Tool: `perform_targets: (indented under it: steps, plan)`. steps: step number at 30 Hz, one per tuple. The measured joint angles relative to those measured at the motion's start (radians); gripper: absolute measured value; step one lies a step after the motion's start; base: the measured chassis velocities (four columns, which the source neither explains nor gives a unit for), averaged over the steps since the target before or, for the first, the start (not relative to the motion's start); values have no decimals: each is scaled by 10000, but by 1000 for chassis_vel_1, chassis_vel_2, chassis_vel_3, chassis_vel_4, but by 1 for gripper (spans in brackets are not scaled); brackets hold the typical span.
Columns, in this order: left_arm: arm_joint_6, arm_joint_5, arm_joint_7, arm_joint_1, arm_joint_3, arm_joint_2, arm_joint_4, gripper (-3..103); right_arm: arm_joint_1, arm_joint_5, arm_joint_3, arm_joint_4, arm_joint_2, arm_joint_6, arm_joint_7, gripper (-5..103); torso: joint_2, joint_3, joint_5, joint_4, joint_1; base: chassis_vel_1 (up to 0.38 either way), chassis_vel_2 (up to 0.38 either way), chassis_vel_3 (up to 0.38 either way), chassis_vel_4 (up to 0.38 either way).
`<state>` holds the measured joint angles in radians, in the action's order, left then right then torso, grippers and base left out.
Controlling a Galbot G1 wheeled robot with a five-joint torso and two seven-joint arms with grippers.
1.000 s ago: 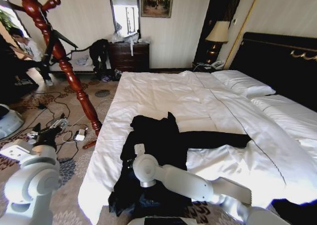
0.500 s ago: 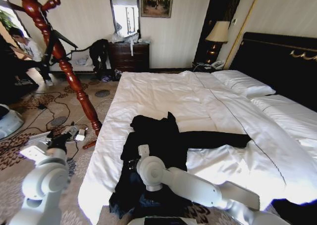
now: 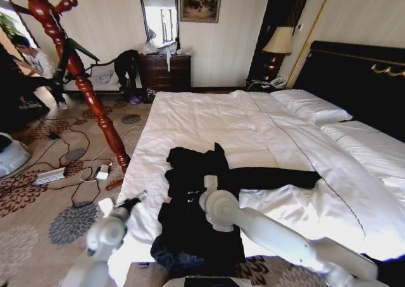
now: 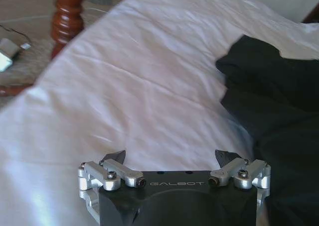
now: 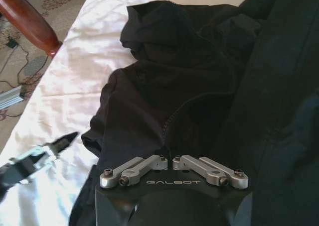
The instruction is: Pick up the clothes from the bed and hang them on the clothes hanger.
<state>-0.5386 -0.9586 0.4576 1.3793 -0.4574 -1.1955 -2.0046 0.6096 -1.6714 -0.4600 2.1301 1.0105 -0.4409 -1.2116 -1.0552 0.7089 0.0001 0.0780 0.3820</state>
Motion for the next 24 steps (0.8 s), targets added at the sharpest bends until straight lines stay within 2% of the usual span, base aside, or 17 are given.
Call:
perform_targets:
  steps: [4, 8, 11, 16, 18, 19, 21, 24]
  plan:
    - [26, -499, -20, -59, 534, 14, 40, 100, 297, 266, 103, 57, -157, 13, 85, 0, 0, 0, 2, 0, -1, 0, 0, 0, 0]
    - [-265, -1953, 605, 60, 943, -121, -141, 100, 604, 574, 261, 89, -329, 17, 186, 0, 0, -1, 2, 0, -1, 0, 0, 0, 0]
    - [-399, -2376, 834, 276, 1029, -207, -350, 100, 674, 630, 353, 89, -364, 17, 217, 0, -1, -1, 3, -2, -2, 0, 0, 0, 0]
    - [-400, -2520, 883, 401, 1044, -278, -441, 98, 686, 715, 402, 23, -380, 17, 257, 0, -1, -1, 0, -3, -1, 0, 0, 0, 0]
    - [-381, -2577, 885, 429, 1020, -293, -504, 89, 699, 740, 403, -20, -373, 17, 263, 0, -1, -1, -1, -2, -2, 0, 0, 0, 0]
    - [-381, -2577, 885, 429, 1020, -293, -504, 89, 699, 740, 403, -20, -373, 17, 263, 0, -1, -1, -1, -2, -2, 0, 0, 0, 0]
    - [-344, -2703, 893, 461, 970, -317, -587, 77, 716, 771, 404, -69, -369, 17, 267, 0, 0, -1, -4, 0, -2, 0, 0, 0, 0]
    - [-276, -2802, 912, 494, 921, -353, -639, 72, 713, 794, 402, -110, -372, 17, 269, 0, -1, 0, -3, 0, -1, 0, 0, 0, 0]
